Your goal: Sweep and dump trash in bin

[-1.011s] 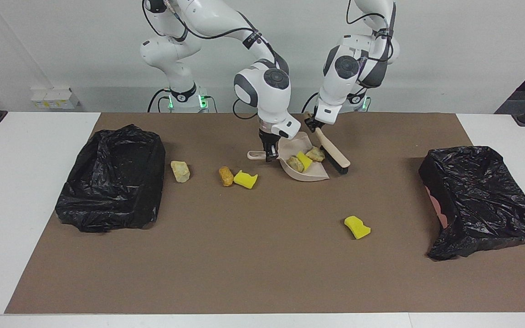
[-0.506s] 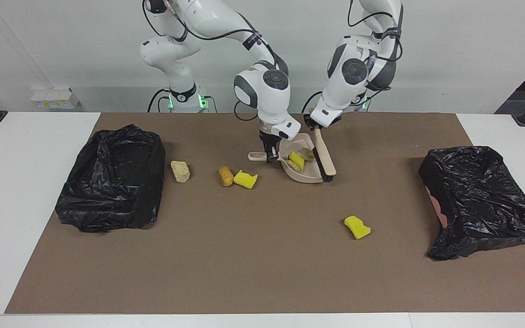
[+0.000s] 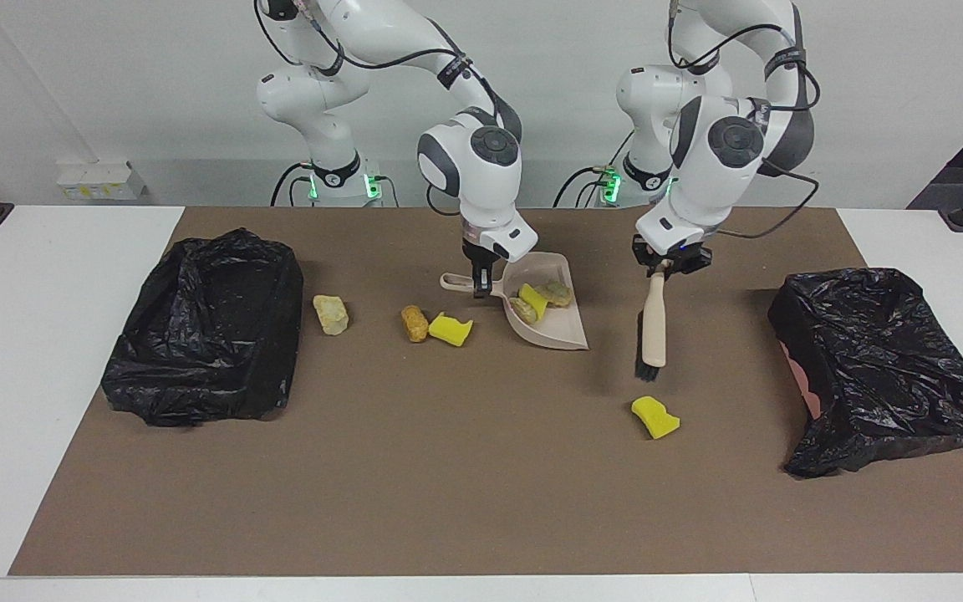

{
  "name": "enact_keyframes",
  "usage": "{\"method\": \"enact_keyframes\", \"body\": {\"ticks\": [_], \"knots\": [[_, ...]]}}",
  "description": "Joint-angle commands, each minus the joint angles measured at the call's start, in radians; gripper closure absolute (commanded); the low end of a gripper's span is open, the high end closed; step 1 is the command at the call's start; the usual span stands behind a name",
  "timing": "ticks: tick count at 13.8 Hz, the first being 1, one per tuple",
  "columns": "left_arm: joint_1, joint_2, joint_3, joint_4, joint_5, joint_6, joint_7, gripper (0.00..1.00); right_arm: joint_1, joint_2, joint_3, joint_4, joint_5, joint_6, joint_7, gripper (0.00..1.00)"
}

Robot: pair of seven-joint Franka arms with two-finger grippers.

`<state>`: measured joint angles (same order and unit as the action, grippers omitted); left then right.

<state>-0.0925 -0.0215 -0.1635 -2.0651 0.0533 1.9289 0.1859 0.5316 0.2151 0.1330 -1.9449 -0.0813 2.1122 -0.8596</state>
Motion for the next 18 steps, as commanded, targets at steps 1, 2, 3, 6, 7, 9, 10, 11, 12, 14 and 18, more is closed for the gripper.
{"method": "enact_keyframes", "body": {"ticks": [1, 2, 3, 6, 7, 9, 10, 11, 12, 14, 18], "knots": [[-0.003, 0.138, 0.059, 0.156, 0.103, 0.002, 0.179, 1.0, -0.008, -0.029, 0.007, -0.016, -0.022, -0.014, 0.054, 1.0], [-0.003, 0.181, 0.076, 0.198, 0.121, 0.01, 0.21, 1.0, -0.009, -0.037, 0.007, -0.017, -0.022, -0.023, 0.054, 1.0], [-0.001, 0.216, 0.087, 0.232, 0.15, 0.025, 0.225, 1.0, -0.009, -0.039, 0.007, -0.017, -0.022, -0.032, 0.054, 1.0], [0.011, 0.264, 0.114, 0.26, 0.287, 0.132, 0.312, 1.0, -0.012, -0.04, 0.008, -0.025, -0.022, -0.035, 0.051, 1.0], [0.022, 0.294, 0.119, 0.281, 0.292, 0.139, 0.32, 1.0, -0.012, -0.043, 0.008, -0.026, -0.022, -0.035, 0.05, 1.0], [0.023, 0.369, 0.119, 0.36, 0.293, 0.137, 0.329, 1.0, -0.009, -0.052, 0.008, -0.04, -0.022, -0.052, 0.053, 1.0], [0.023, 0.386, 0.119, 0.373, 0.296, 0.139, 0.358, 1.0, -0.009, -0.063, 0.008, -0.049, -0.022, -0.069, 0.06, 1.0], [0.022, 0.396, 0.119, 0.373, 0.295, 0.145, 0.391, 1.0, -0.009, -0.068, 0.008, -0.06, -0.022, -0.069, 0.088, 1.0], [0.023, 0.402, 0.119, 0.369, 0.298, 0.147, 0.421, 1.0, -0.005, -0.069, 0.008, -0.063, -0.022, -0.064, 0.123, 1.0], [0.017, 0.397, 0.119, 0.349, 0.293, 0.139, 0.452, 1.0, 0.005, -0.068, 0.01, -0.069, -0.022, -0.064, 0.204, 1.0], [0.004, 0.344, 0.113, 0.223, 0.287, 0.134, 0.535, 1.0, 0.018, -0.069, 0.01, -0.08, -0.022, -0.066, 0.257, 1.0]]}}
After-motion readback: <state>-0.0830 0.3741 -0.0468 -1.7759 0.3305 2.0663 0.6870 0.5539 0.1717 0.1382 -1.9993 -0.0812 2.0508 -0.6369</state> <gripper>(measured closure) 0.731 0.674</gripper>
